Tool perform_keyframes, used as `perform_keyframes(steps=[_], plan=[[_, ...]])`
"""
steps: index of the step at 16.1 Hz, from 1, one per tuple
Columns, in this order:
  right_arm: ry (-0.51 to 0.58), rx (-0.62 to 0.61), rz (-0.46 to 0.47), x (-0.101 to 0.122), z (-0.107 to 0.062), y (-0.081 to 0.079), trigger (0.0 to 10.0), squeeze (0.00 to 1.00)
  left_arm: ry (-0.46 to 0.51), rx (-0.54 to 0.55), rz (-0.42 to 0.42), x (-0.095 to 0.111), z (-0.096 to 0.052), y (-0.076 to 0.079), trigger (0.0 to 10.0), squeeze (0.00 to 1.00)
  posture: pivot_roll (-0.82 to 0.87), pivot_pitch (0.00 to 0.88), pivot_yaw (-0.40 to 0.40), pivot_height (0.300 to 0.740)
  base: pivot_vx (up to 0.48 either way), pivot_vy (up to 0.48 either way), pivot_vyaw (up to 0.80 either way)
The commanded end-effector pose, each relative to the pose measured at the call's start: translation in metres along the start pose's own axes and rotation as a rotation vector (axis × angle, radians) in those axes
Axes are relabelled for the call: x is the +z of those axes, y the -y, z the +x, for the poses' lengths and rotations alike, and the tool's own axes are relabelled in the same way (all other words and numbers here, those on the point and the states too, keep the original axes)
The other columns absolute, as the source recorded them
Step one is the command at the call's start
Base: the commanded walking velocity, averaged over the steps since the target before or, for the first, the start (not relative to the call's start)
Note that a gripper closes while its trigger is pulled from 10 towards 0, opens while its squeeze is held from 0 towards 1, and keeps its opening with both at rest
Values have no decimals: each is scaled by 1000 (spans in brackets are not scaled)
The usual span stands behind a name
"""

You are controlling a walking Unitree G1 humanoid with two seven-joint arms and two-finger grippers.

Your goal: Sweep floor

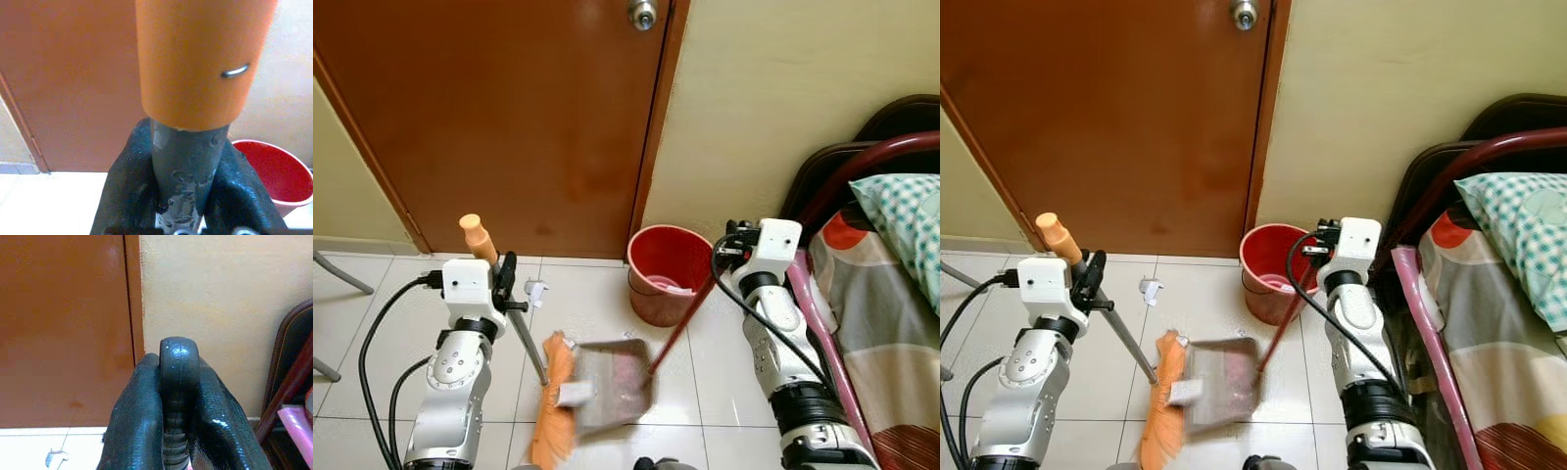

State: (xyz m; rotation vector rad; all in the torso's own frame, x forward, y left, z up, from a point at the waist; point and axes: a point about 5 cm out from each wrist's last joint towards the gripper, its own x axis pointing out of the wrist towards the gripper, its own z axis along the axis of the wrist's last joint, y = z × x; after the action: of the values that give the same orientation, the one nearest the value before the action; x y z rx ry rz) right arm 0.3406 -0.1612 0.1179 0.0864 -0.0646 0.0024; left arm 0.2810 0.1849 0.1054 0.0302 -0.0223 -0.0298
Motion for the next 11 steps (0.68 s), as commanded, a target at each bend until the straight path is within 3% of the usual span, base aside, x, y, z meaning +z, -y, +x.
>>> perform_keyframes(steps=[1, 4, 8, 11], plan=[[45, -18, -19, 10, 2, 8, 10000, 0, 12, -17, 18, 4, -1, 4, 10000, 0, 166, 101, -53, 740, 0, 0, 0], [13, -49, 7, 5, -1, 15, 10000, 0, 2, -22, 25, 3, -5, 4, 10000, 0, 153, 118, -39, 740, 0, 0, 0], [0, -71, -100, -1, -6, 16, 10000, 0, 2, -41, -40, 7, -4, 11, 10000, 0, 142, 127, -35, 740, 0, 0, 0], [-28, -118, -160, -9, -7, 17, 10000, 0, 4, -189, -102, 17, -5, 34, 10000, 0, 143, 135, -31, 740, 0, 0, 0]])
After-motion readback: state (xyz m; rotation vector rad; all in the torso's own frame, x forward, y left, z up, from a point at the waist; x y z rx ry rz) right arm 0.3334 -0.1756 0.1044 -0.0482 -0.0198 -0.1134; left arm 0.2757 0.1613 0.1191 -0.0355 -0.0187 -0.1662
